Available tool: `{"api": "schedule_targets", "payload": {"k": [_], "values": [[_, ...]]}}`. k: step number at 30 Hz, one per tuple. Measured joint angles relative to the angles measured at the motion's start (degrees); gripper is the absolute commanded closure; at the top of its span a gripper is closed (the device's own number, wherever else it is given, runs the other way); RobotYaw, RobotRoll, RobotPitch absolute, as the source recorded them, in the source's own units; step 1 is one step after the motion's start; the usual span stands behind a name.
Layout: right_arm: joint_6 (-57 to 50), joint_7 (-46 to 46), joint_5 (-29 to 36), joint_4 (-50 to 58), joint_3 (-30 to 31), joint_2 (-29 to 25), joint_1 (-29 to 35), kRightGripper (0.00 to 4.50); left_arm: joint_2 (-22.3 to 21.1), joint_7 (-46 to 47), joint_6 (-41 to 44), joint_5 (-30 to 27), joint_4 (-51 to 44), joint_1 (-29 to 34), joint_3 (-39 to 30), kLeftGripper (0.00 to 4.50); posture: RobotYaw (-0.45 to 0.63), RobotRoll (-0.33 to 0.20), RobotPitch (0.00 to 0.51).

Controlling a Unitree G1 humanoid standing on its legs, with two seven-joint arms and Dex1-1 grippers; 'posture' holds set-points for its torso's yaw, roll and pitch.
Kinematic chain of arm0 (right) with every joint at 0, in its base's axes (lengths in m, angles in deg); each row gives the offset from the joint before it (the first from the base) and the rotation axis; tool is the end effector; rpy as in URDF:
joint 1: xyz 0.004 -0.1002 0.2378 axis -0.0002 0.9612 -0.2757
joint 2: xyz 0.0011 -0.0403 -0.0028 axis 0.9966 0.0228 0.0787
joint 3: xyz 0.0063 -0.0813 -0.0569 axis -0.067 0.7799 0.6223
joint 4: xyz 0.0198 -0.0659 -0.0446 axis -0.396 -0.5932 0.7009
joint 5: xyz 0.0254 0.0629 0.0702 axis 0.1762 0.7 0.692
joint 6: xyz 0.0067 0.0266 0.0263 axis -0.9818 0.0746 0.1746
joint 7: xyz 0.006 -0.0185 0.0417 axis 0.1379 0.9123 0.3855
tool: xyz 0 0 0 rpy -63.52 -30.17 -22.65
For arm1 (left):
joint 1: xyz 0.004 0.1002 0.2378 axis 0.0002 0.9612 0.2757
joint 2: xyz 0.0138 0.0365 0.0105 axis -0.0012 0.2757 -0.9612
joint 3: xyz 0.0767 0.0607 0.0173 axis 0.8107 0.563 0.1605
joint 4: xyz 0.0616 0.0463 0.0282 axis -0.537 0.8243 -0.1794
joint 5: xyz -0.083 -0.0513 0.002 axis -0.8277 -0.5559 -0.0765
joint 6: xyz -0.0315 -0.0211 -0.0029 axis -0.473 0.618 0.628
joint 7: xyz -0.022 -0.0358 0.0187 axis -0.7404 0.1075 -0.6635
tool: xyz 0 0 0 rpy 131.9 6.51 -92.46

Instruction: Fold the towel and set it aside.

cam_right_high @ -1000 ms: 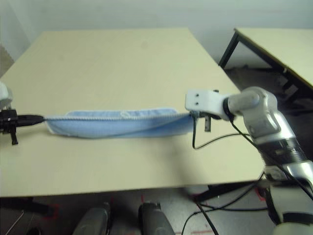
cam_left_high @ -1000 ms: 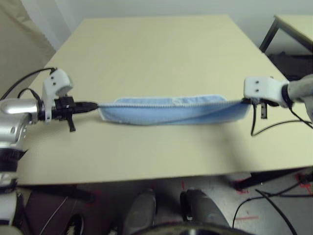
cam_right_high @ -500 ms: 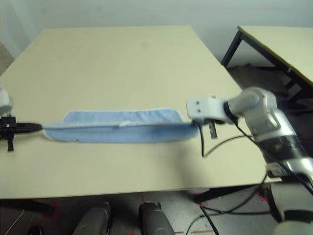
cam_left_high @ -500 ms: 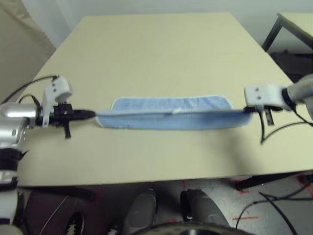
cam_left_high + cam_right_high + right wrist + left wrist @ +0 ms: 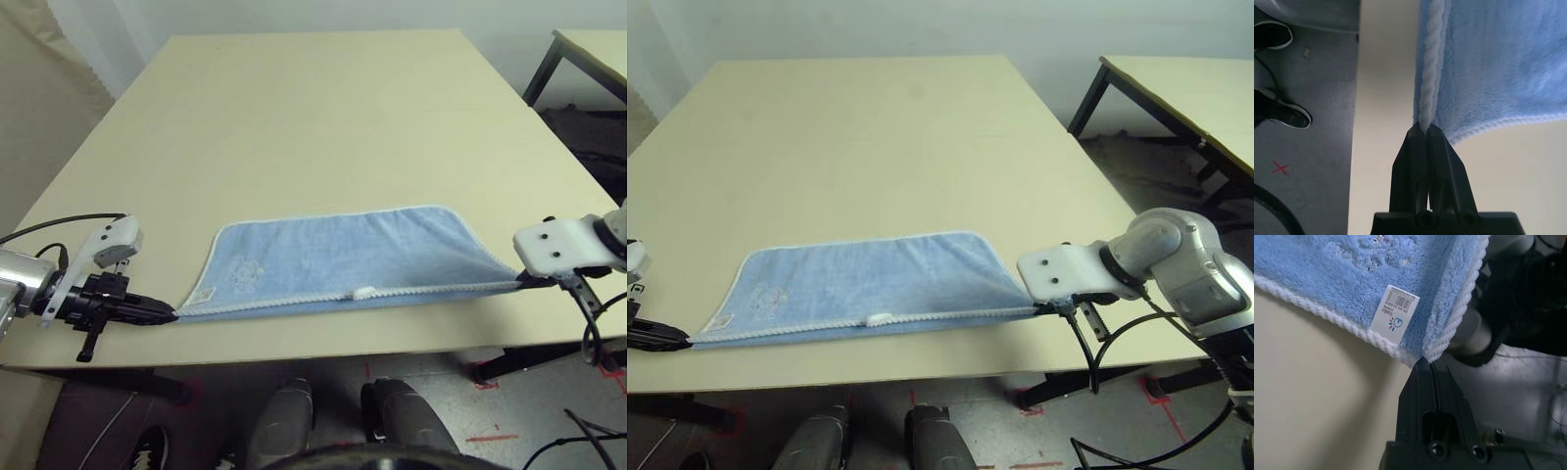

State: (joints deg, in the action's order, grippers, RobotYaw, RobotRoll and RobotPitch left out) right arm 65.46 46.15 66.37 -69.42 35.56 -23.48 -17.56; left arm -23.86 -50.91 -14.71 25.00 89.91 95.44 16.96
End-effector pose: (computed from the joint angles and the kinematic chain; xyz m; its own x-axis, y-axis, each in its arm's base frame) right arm 0.2342 -0.2754 0.2273 0.0161 0.3027 -0.9530 -0.9702 -0.2259 -0.0881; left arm 0.1830 0.3647 0.1859 0.0455 -0.6364 -0.7700 0.8778 0.3934 -0.2733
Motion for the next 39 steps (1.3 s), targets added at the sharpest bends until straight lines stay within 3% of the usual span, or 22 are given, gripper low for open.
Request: {"api": "schedule_targets", "payload": {"k": [4, 7, 14, 26, 32, 39], "values": [[-0.55, 0.03, 2.45, 1.91, 0.04, -2.55, 2.59, 4.49, -1.0, -0.17, -0.53, -1.13, 0.02, 1.06, 0.0, 4.5, 0.09, 0.0, 0.07], [-1.37, -0.25, 2.38, 2.14, 0.03, -1.71, 2.23, 4.49, -0.31, 0.75, -2.25, -0.21, 2.22, -2.1, 0.25, 4.5, 0.09, 0.0, 0.072], [-6.3, -6.2, -2.42, -3.26, 0.08, 8.97, -9.03, 4.49, 4.79, 5.56, -6.69, 3.96, 12.39, -16.02, 0.62, 4.5, 0.09, 0.0, 0.072], [-3.92, -11.07, -9.63, -15.11, 1.75, 17.7, -17.92, 4.49, 8.63, 7.16, -13.28, 8.93, 21.74, -25.14, 2.01, 4.5, 0.1, 0.0, 0.074], [-2.81, -12.28, -11.34, -16.13, 1.79, 18.17, -17.98, 4.49, 12.82, 10.39, -21.82, 11.91, 27.06, -31.38, 2.45, 4.5, 0.09, 0.0, 0.074], [-2.14, -13.5, -11.55, -16.67, 1.75, 18.19, -17.42, 4.49, 14.19, 11.58, -28.03, 15.27, 32.44, -35.71, 3.66, 4.5, 0.08, 0.0, 0.071]]}}
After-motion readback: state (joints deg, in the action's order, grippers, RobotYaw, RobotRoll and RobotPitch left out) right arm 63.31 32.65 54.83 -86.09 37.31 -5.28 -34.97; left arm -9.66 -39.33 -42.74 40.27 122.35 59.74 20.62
